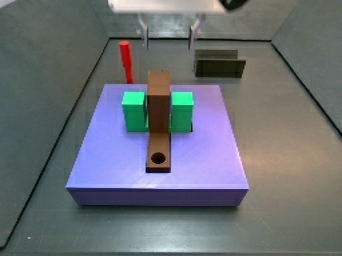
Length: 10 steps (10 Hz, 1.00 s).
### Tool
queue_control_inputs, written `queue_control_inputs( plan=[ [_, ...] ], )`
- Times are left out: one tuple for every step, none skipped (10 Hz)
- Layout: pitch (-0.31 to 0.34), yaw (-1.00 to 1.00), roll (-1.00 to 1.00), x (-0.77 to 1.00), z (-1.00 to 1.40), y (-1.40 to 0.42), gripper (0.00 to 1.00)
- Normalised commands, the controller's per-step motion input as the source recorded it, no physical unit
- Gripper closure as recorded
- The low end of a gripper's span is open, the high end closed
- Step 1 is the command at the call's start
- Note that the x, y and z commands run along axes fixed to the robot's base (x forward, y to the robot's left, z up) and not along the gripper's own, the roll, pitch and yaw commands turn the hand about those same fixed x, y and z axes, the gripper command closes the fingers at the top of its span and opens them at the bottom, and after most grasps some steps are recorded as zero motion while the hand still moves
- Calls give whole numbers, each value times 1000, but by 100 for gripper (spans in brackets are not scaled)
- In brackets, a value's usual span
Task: Pick up the blue object. Move up. Place the blue object on the fixture. Regrasp the blue object. Move to above the board. Insert the blue object.
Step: Pick up the blue object.
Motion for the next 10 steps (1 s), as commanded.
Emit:
queue_control_inputs(
  plan=[
    [-131, -309, 196, 74, -534, -71, 0],
    [-180, -214, 189, 34, -500, -143, 0],
    [-170, -26, 197, 71, -486, -129, 0],
    [-164, 0, 120, 0, -486, -74, 0],
    [-116, 54, 46, 0, -494, 0, 0],
    [-104, 106, 37, 0, -426, 0, 0],
    [-91, 114, 36, 0, -377, 0, 0],
    [-76, 83, 87, 0, -280, 0, 0],
    [-21, 0, 96, 66, -186, 0, 0],
    [0, -34, 103, 140, -114, 9, 0]
  ],
)
